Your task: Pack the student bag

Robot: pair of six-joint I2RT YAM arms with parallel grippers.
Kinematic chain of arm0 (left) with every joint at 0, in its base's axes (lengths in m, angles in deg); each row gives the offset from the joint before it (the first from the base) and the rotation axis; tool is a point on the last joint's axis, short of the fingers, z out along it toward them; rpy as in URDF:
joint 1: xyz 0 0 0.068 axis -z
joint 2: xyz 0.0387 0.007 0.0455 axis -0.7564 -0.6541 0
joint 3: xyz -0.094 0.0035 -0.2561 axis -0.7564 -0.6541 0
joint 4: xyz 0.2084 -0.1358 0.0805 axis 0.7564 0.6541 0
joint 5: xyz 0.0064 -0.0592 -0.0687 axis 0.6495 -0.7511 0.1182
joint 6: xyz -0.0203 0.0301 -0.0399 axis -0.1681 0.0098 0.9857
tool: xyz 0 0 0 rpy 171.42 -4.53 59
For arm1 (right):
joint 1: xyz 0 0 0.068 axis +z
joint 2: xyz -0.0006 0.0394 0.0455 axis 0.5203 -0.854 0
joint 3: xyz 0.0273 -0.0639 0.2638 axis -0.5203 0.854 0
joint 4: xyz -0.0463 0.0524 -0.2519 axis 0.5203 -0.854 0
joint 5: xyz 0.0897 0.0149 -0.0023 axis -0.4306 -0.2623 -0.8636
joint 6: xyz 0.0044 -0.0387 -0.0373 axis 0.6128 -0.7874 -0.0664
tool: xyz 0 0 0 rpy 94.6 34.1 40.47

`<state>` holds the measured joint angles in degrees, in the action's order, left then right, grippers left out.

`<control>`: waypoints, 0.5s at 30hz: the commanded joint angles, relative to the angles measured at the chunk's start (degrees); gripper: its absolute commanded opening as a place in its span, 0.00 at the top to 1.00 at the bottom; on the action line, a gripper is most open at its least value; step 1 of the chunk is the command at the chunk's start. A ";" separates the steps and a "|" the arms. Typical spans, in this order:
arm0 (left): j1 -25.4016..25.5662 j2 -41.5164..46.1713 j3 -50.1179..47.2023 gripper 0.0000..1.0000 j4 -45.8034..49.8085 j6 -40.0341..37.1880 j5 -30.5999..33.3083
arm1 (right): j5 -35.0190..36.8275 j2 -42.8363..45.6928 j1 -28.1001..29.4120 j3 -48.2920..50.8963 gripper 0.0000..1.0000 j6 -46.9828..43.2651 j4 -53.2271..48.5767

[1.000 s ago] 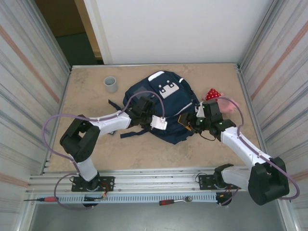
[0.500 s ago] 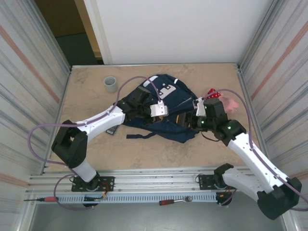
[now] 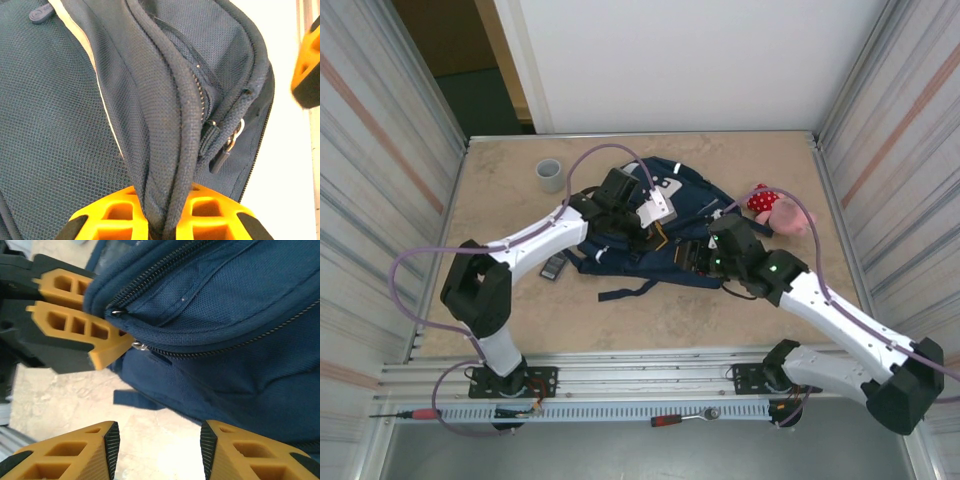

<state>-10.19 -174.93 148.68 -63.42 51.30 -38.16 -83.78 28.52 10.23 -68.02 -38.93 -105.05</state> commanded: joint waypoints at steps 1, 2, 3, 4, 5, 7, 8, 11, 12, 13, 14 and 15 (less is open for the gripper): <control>-0.50 0.31 2.56 1.00 1.64 7.75 -5.44 | 4.50 -2.85 1.23 -2.55 0.54 0.19 1.76; -0.48 0.33 2.65 1.00 1.56 8.21 -5.73 | 5.02 -3.74 1.57 -3.17 0.54 0.13 1.85; -0.50 0.20 2.71 1.00 1.37 8.74 -5.98 | 5.94 -4.63 1.97 -3.78 0.54 0.15 1.66; -0.48 0.15 2.89 1.00 1.37 9.22 -6.28 | 7.07 -5.68 2.25 -4.40 0.55 0.13 1.27; -0.55 0.15 2.98 1.00 1.37 9.33 -6.56 | 8.04 -6.51 2.36 -4.77 0.55 0.09 1.18; -0.50 0.07 3.08 1.00 1.28 9.62 -6.97 | 10.63 -8.06 2.69 -5.70 0.55 -0.48 0.88; -0.55 -0.02 3.04 1.00 1.21 9.73 -7.27 | 12.07 -8.67 2.66 -6.04 0.54 -0.81 1.03; -0.47 -0.13 3.02 1.00 1.55 9.58 -8.16 | 14.07 -9.80 2.63 -6.47 0.51 -1.79 2.63; -0.49 -0.16 2.95 1.00 1.59 9.47 -8.40 | 14.21 -10.07 2.65 -6.57 0.51 -2.11 3.17; -0.53 0.00 2.88 1.00 1.50 9.52 -8.67 | 14.64 -10.46 2.65 -6.81 0.51 -2.33 3.48; -0.55 -0.07 2.76 1.00 1.41 9.45 -9.07 | 15.38 -10.93 2.63 -7.22 0.52 -2.74 3.24; -0.54 -0.07 2.79 1.00 1.25 9.42 -9.34 | 16.70 -11.41 2.63 -7.77 0.55 -3.07 2.32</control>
<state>-10.32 -175.61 149.36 -62.72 57.90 -41.11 -72.85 18.34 12.90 -73.05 -40.11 -103.68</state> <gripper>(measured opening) 0.107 0.468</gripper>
